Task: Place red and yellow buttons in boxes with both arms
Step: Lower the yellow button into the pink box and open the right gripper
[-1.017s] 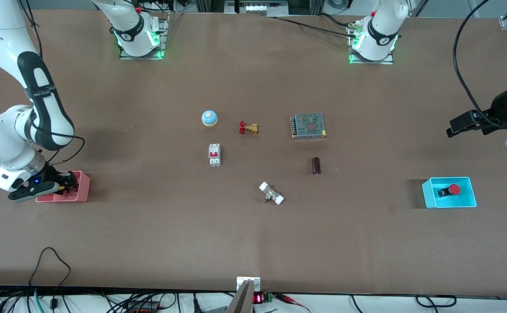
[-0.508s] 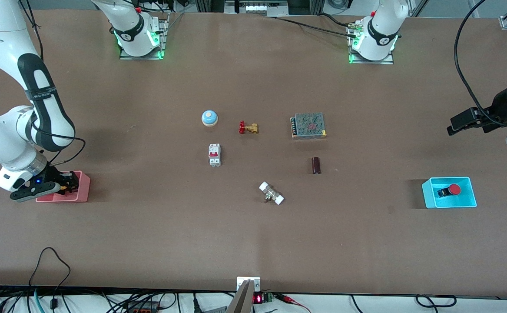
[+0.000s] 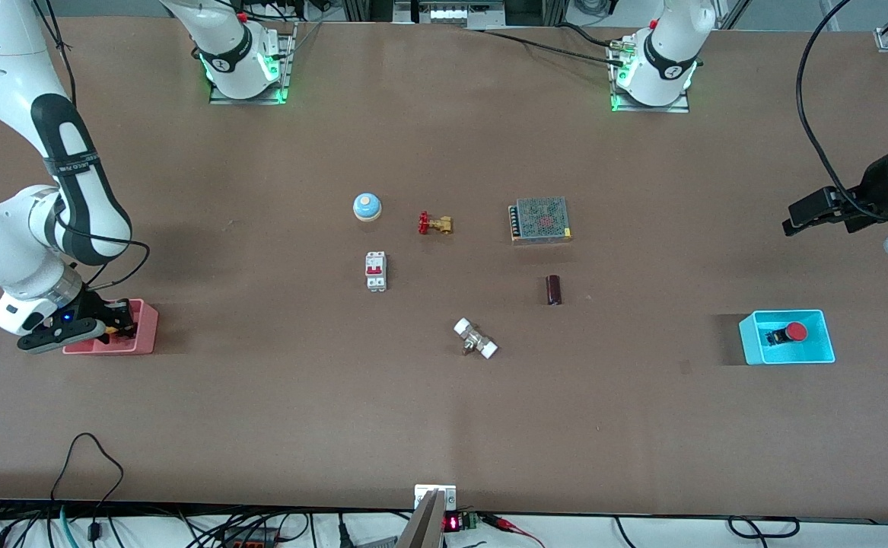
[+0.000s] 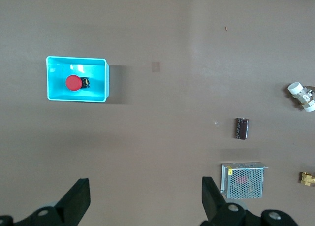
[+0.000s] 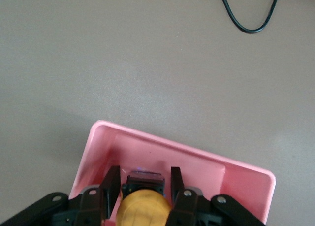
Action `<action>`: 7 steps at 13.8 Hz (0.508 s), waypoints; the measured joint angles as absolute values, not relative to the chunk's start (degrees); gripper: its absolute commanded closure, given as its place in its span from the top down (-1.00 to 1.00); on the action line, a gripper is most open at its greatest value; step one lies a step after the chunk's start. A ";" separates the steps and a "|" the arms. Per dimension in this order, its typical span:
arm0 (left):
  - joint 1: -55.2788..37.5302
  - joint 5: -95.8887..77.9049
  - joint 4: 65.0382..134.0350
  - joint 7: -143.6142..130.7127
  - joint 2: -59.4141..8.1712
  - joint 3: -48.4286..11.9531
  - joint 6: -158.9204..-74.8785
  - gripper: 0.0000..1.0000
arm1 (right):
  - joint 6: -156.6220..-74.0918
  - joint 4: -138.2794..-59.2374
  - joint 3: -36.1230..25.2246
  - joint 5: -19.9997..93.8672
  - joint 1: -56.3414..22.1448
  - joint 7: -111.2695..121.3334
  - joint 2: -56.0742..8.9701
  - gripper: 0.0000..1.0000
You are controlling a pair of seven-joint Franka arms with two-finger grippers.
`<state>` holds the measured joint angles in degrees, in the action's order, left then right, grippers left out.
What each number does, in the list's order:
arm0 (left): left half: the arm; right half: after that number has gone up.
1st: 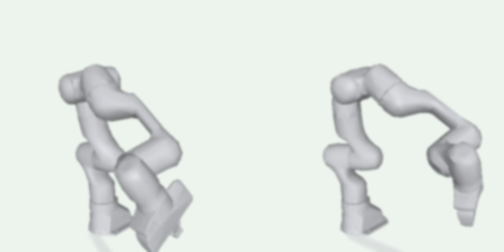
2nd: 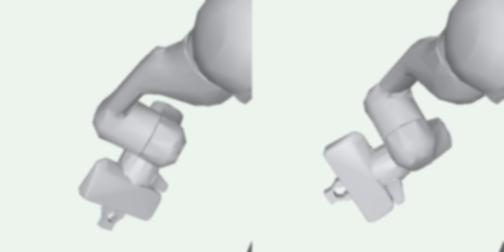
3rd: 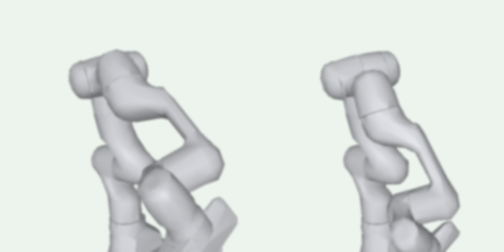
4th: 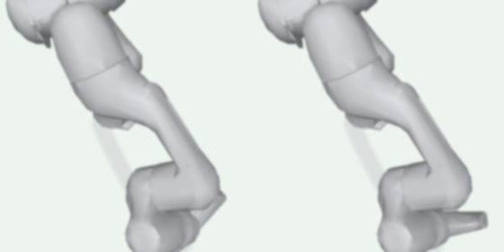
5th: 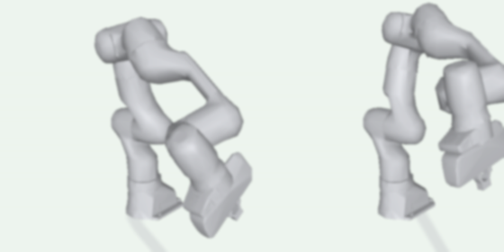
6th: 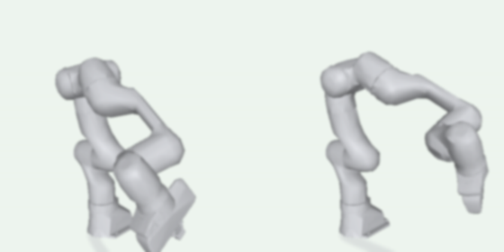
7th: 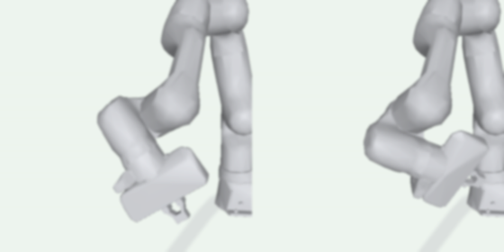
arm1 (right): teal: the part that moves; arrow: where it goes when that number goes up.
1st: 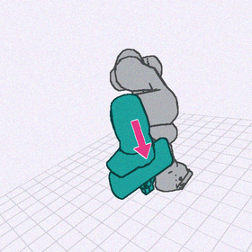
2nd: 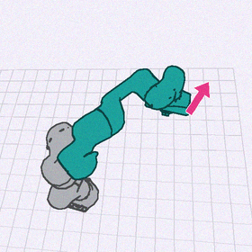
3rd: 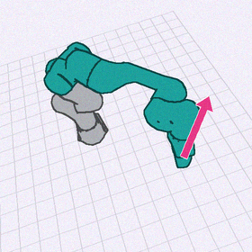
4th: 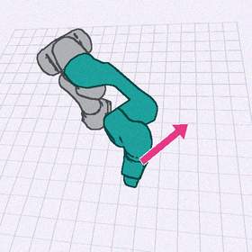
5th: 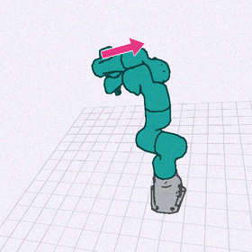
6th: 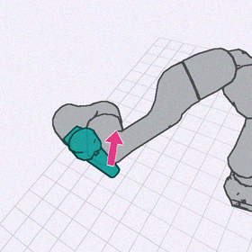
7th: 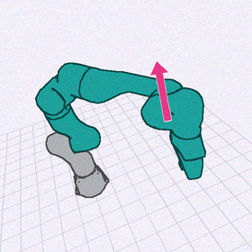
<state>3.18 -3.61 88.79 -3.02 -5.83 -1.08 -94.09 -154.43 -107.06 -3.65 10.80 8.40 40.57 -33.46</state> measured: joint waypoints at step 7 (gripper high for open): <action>3.18 -3.60 88.79 -3.00 -5.83 -1.08 -94.04 1.00 | -154.54 -106.87 -3.65 10.80 8.40 40.58 -33.45 0.79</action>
